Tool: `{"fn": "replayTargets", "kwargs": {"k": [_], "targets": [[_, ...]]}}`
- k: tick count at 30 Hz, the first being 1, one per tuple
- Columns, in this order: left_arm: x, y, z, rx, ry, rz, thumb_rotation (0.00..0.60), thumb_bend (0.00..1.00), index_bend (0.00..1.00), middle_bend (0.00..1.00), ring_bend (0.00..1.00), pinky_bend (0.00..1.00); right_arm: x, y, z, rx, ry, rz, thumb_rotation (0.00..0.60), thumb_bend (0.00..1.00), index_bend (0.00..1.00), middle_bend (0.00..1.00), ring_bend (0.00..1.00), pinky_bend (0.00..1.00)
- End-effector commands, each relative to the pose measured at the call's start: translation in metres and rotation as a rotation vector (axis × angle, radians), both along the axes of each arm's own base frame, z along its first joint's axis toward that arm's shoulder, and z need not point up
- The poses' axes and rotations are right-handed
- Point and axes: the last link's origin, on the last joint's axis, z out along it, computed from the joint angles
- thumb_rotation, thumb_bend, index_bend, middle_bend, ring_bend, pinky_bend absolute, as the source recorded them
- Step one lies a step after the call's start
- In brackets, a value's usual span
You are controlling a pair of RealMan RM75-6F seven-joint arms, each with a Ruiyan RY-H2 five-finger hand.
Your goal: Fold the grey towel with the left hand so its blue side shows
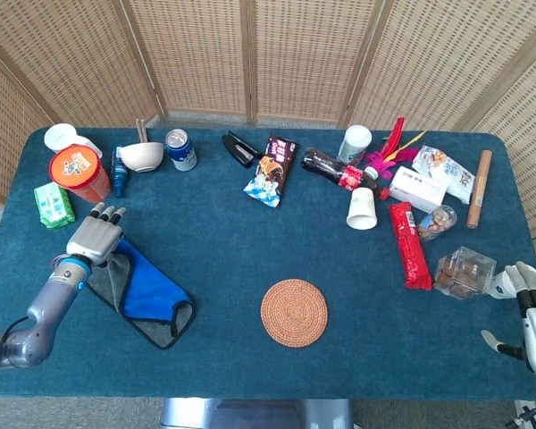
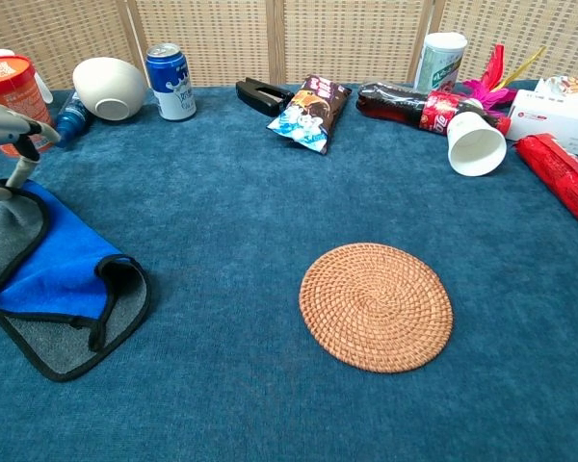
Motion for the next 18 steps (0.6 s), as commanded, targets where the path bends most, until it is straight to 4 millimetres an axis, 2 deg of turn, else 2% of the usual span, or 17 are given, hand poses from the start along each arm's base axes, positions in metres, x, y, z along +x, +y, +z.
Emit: {"fn": "replayTargets", "kwargs": {"k": [1, 7, 18], "targets": [[-0.002, -0.002, 0.002, -0.002, -0.006, 0.004, 0.6, 0.5, 0.7, 0.0, 0.0, 0.0, 0.0, 0.0, -0.001, 0.004, 0.001, 0.001, 0.6, 0.0, 0.0, 0.0, 0.0, 0.0], [-0.005, -0.004, 0.002, -0.012, -0.001, 0.007, 0.6, 0.56, 0.7, 0.0, 0.0, 0.0, 0.001, 0.0, -0.001, 0.002, -0.001, 0.001, 0.6, 0.0, 0.0, 0.0, 0.0, 0.0], [-0.016, -0.015, 0.01, -0.002, -0.012, 0.013, 0.6, 0.56, 0.7, 0.0, 0.0, 0.0, 0.001, -0.001, -0.001, 0.002, -0.001, -0.001, 0.6, 0.0, 0.0, 0.0, 0.0, 0.0]]}}
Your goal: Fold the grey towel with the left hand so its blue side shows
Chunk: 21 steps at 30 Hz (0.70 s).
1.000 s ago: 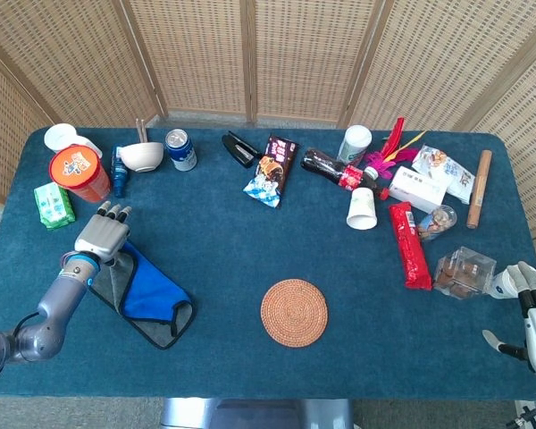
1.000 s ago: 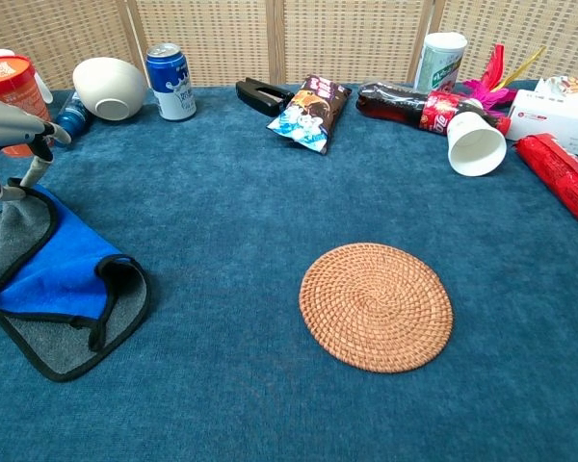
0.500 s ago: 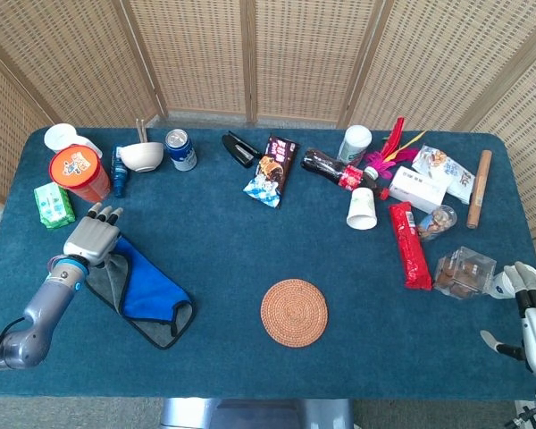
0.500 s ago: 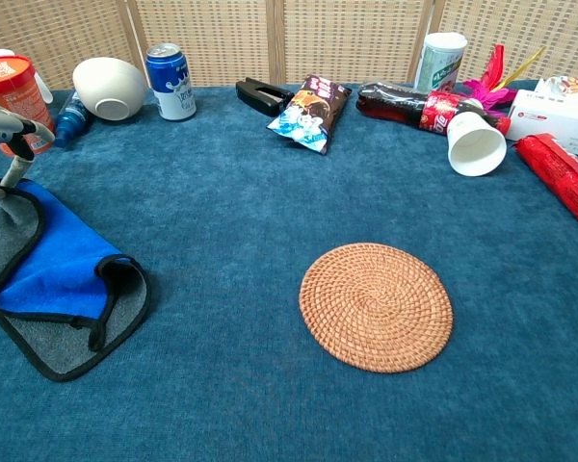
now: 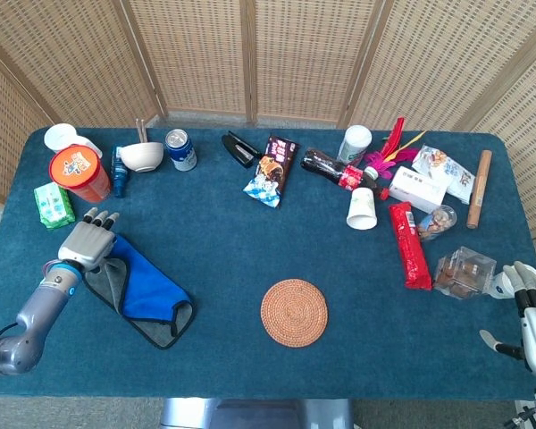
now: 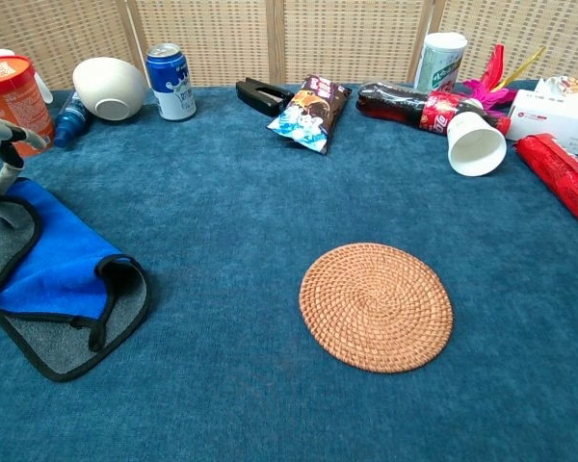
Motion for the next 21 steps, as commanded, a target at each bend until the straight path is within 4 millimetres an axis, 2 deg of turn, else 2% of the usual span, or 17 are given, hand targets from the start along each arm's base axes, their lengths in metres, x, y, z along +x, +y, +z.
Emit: {"fn": "replayTargets", "kwargs": {"k": [1, 13, 18, 21], "targets": [[-0.006, -0.005, 0.006, 0.01, -0.008, 0.001, 0.6, 0.56, 0.7, 0.0, 0.0, 0.0, 0.0, 0.0, 0.0, 0.001, 0.0, 0.0, 0.6, 0.0, 0.0, 0.0, 0.0, 0.0], [-0.028, -0.017, 0.023, 0.034, 0.001, 0.005, 0.6, 0.56, 0.7, 0.0, 0.0, 0.0, 0.001, -0.001, -0.006, 0.018, 0.016, 0.0, 0.6, 0.0, 0.0, 0.0, 0.0, 0.0], [-0.037, -0.017, 0.021, 0.037, 0.004, -0.004, 0.6, 0.56, 0.7, 0.0, 0.0, 0.0, 0.002, -0.002, -0.01, 0.023, 0.033, 0.001, 0.6, 0.0, 0.0, 0.0, 0.0, 0.0], [-0.04, -0.016, 0.017, 0.033, -0.01, -0.013, 0.6, 0.56, 0.65, 0.0, 0.0, 0.0, 0.003, -0.002, -0.011, 0.027, 0.038, 0.0, 0.6, 0.0, 0.0, 0.0, 0.0, 0.0]]}}
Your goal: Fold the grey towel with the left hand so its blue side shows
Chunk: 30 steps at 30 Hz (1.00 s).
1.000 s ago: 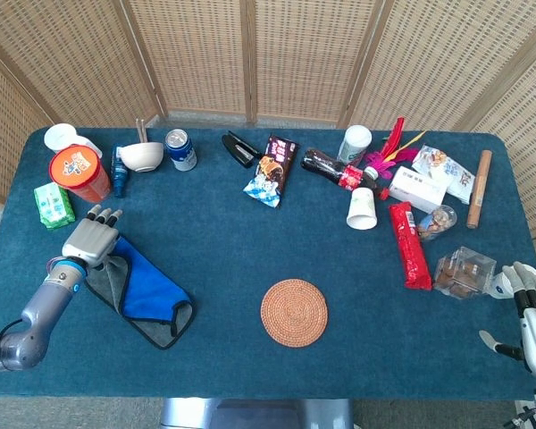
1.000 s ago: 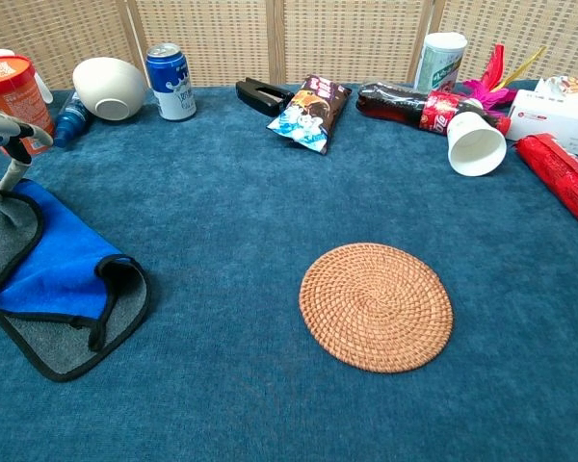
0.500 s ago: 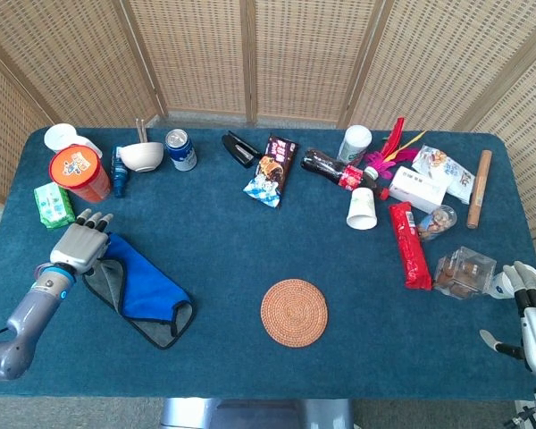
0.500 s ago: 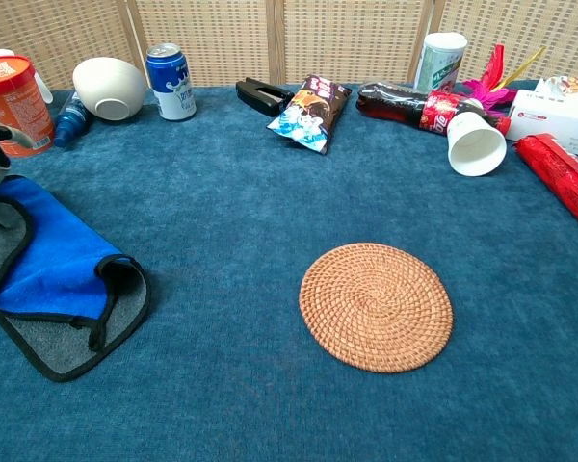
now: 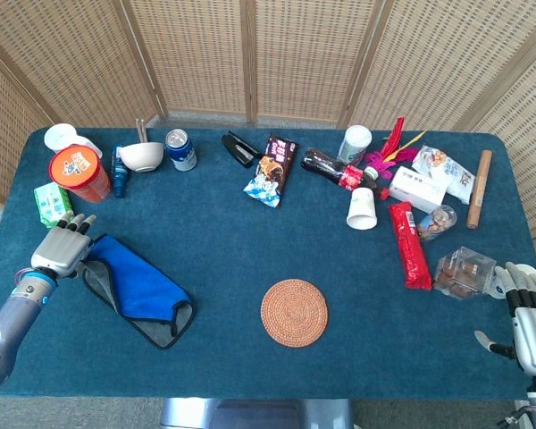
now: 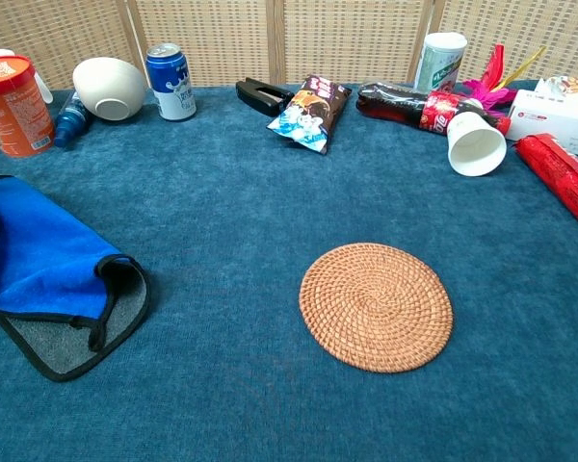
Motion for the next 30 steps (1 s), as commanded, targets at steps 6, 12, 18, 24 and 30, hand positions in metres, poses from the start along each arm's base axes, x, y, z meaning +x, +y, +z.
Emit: {"fn": "replayTargets", "kwargs": {"k": [6, 12, 18, 24, 30], "targets": [[-0.012, 0.002, -0.007, -0.013, -0.027, -0.014, 0.6, 0.56, 0.48, 0.0, 0.0, 0.0, 0.001, -0.001, -0.005, 0.008, 0.017, -0.007, 0.6, 0.0, 0.0, 0.0, 0.0, 0.0], [-0.02, -0.001, -0.002, -0.021, -0.034, 0.006, 0.6, 0.56, 0.3, 0.0, 0.0, 0.0, 0.001, -0.002, -0.005, 0.005, 0.022, -0.012, 0.6, 0.0, 0.0, 0.0, 0.0, 0.0], [-0.021, -0.003, 0.004, -0.018, -0.052, 0.019, 0.6, 0.55, 0.15, 0.0, 0.0, 0.0, 0.001, -0.002, -0.007, 0.012, 0.022, -0.013, 0.6, 0.0, 0.0, 0.0, 0.0, 0.0], [-0.011, -0.002, 0.002, -0.02, -0.089, -0.002, 0.6, 0.55, 0.17, 0.0, 0.0, 0.0, 0.003, -0.002, -0.006, 0.009, 0.015, -0.008, 0.6, 0.0, 0.0, 0.0, 0.0, 0.0], [0.0, -0.006, -0.002, -0.043, -0.112, -0.026, 0.6, 0.55, 0.18, 0.0, 0.0, 0.0, 0.003, -0.001, -0.002, 0.0, 0.005, -0.006, 0.6, 0.0, 0.0, 0.0, 0.0, 0.0]]}}
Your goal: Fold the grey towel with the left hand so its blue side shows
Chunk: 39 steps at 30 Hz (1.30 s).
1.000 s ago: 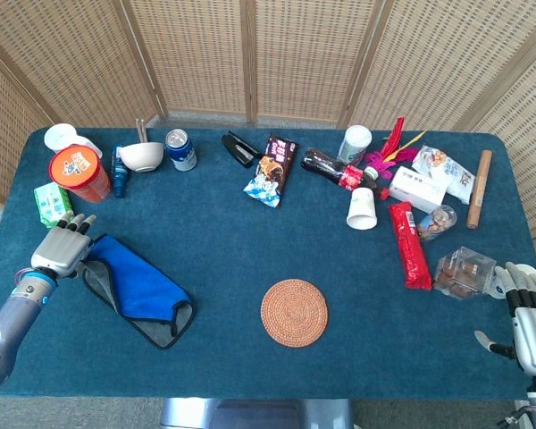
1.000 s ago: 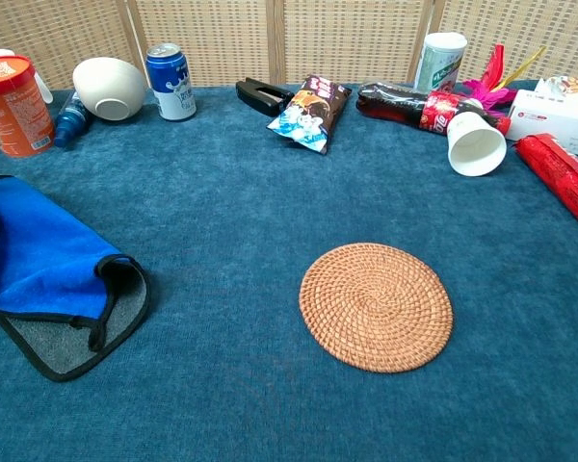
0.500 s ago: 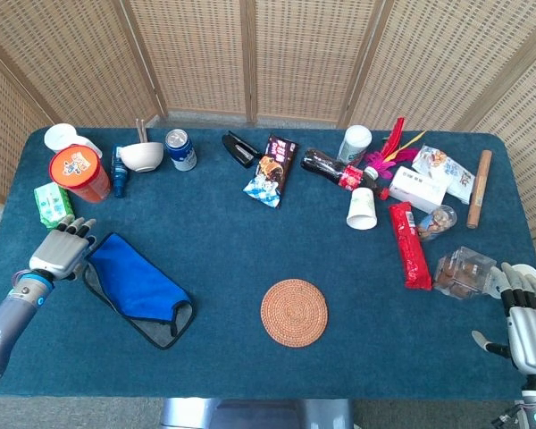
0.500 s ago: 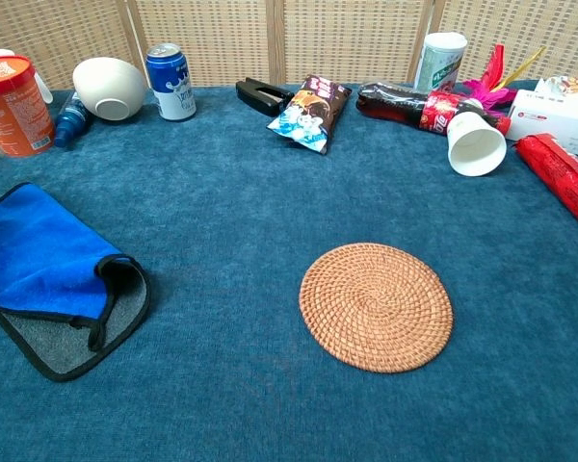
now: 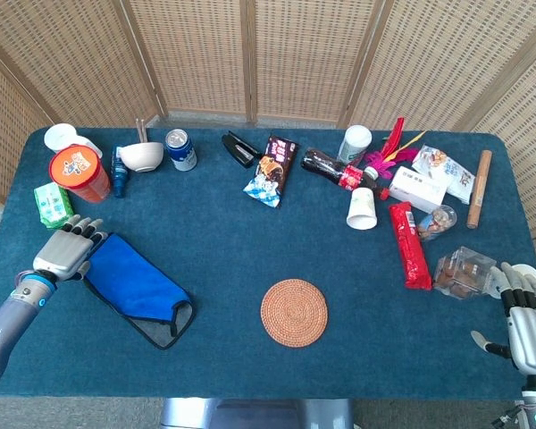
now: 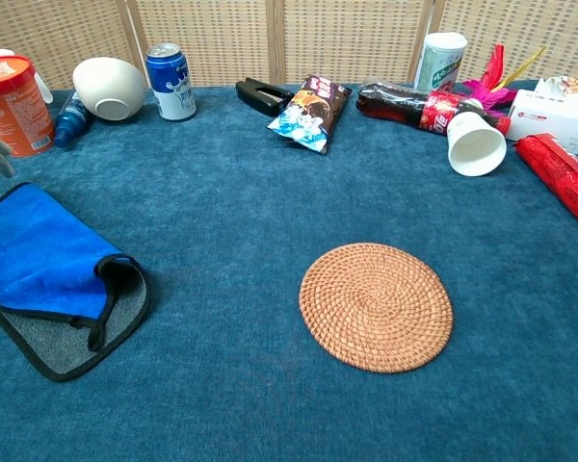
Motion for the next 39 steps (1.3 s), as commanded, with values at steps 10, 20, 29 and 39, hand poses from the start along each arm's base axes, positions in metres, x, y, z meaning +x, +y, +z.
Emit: {"fn": "replayTargets", "kwargs": {"k": [10, 20, 29, 39], "targets": [[0.009, -0.01, 0.0, -0.034, -0.003, -0.029, 0.6, 0.55, 0.21, 0.0, 0.0, 0.0, 0.001, 0.0, 0.003, 0.0, -0.011, 0.006, 0.6, 0.0, 0.0, 0.0, 0.0, 0.0], [0.001, -0.025, -0.004, -0.078, 0.026, -0.024, 0.6, 0.55, 0.46, 0.0, 0.0, 0.0, 0.002, 0.0, 0.003, 0.002, -0.011, 0.007, 0.6, 0.0, 0.0, 0.0, 0.0, 0.0], [-0.005, -0.035, 0.007, -0.1, 0.042, -0.009, 0.6, 0.55, 0.56, 0.0, 0.0, 0.0, 0.002, 0.0, 0.004, -0.003, -0.014, 0.006, 0.6, 0.0, 0.0, 0.0, 0.0, 0.0], [-0.014, -0.044, 0.007, -0.127, 0.085, 0.005, 0.6, 0.55, 0.55, 0.0, 0.0, 0.0, 0.003, 0.0, 0.003, 0.002, -0.013, 0.009, 0.6, 0.0, 0.0, 0.0, 0.0, 0.0]]}}
